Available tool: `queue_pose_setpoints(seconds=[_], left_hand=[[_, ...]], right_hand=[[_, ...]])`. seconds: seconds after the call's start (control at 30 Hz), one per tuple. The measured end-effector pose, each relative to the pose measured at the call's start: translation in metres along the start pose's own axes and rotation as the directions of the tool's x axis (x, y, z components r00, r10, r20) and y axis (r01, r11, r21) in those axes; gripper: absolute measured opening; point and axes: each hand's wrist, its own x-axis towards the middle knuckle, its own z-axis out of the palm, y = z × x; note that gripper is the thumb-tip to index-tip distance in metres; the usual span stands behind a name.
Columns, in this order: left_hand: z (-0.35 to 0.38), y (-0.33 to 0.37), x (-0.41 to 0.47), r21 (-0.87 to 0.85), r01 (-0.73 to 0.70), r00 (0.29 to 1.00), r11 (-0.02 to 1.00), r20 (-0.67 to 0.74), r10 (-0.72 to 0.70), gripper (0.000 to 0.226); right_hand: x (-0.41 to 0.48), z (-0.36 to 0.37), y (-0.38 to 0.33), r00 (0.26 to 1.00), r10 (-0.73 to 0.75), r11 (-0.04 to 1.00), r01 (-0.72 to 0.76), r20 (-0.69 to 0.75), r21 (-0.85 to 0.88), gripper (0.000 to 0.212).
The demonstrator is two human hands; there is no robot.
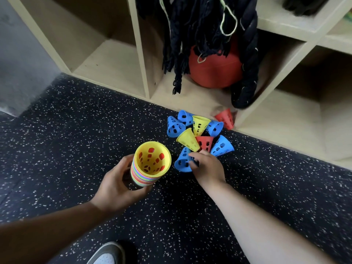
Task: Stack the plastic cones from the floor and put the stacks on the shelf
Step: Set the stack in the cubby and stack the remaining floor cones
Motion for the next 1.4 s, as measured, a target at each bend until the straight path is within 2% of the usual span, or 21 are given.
queue_pose_setpoints(seconds=[0.07, 0.13, 0.2, 0.3, 0.37, 0.53, 0.6, 0.67, 0.73, 0.83, 0.93, 1.07, 1.17, 1.23, 1.3, 1.4], left_hand=[[0.0, -0.001, 0.0, 0.014, -0.003, 1.0, 1.0, 0.002, 0.003, 0.075], [-0.002, -0.002, 0.0, 0.038, -0.011, 1.0, 0.999, 0.005, 0.011, 0.074], [-0.004, -0.005, 0.0, 0.044, -0.002, 1.0, 0.999, 0.012, 0.001, 0.074], [-0.007, -0.013, -0.001, 0.04, 0.015, 1.0, 0.999, 0.026, -0.016, 0.076], [-0.007, -0.016, -0.002, 0.051, 0.006, 1.0, 0.999, 0.027, -0.007, 0.076], [-0.004, -0.018, -0.003, 0.019, -0.001, 1.0, 1.0, -0.007, 0.001, 0.068], [-0.005, -0.018, -0.005, 0.01, -0.005, 1.0, 1.0, -0.025, 0.005, 0.069], [-0.009, -0.018, -0.007, 0.01, -0.006, 0.999, 1.0, -0.051, 0.007, 0.071], [-0.013, -0.015, -0.01, -0.014, -0.006, 0.997, 1.0, -0.076, 0.005, 0.072], [-0.022, -0.015, -0.014, -0.008, -0.003, 0.995, 1.0, -0.103, 0.003, 0.072], [-0.033, -0.02, -0.017, 0.009, 0.007, 0.994, 1.0, -0.112, -0.006, 0.072], [-0.042, -0.026, -0.018, 0.005, 0.007, 0.991, 1.0, -0.132, -0.006, 0.072], [-0.045, -0.028, -0.018, 0.006, 0.007, 0.991, 1.0, -0.13, -0.006, 0.07], [-0.045, -0.026, -0.018, 0.001, 0.002, 0.991, 1.0, -0.135, -0.002, 0.069], [-0.045, -0.026, -0.017, -0.001, -0.009, 0.991, 1.0, -0.132, 0.009, 0.069], [-0.045, -0.027, -0.016, -0.003, 0.012, 0.992, 1.0, -0.124, -0.013, 0.072]], right_hand=[[-0.002, -0.004, 0.004, 0.993, -0.036, 0.995, 0.046, -0.113, 0.086, 0.017], [-0.011, -0.02, -0.005, 0.963, -0.044, 0.962, 0.113, -0.267, 0.249, 0.016], [-0.023, -0.046, -0.022, 0.937, 0.041, 0.885, 0.127, -0.347, 0.448, 0.013], [-0.041, -0.086, -0.046, 0.948, 0.166, 0.694, 0.083, -0.272, 0.715, 0.011], [-0.051, -0.106, -0.063, 0.967, 0.135, 0.619, 0.087, -0.215, 0.78, 0.014], [-0.057, -0.105, -0.105, 0.985, -0.144, 0.717, 0.167, -0.091, 0.676, 0.011], [-0.051, -0.093, -0.104, 0.988, -0.101, 0.702, 0.152, -0.113, 0.696, 0.007], [-0.04, -0.077, -0.094, 0.99, 0.012, 0.69, 0.094, -0.142, 0.718, 0.01], [-0.027, -0.055, -0.081, 0.988, 0.08, 0.769, 0.022, -0.131, 0.638, 0.011], [-0.007, -0.019, -0.072, 0.994, 0.112, 0.899, -0.104, 0.007, 0.424, 0.031], [0.008, 0.008, -0.076, 0.982, 0.149, 0.919, -0.18, 0.111, 0.351, 0.046], [0.019, 0.027, -0.077, 0.989, 0.131, 0.956, -0.143, 0.064, 0.258, 0.05], [0.027, 0.036, -0.072, 0.995, 0.097, 0.976, -0.101, 0.034, 0.192, 0.032], [0.031, 0.039, -0.068, 0.997, 0.08, 0.976, -0.076, -0.012, 0.206, 0.019], [0.033, 0.038, -0.065, 0.997, 0.07, 0.973, -0.062, -0.027, 0.222, 0.014], [0.031, 0.037, -0.067, 0.999, 0.03, 0.966, -0.038, 0.033, 0.255, 0.029]])
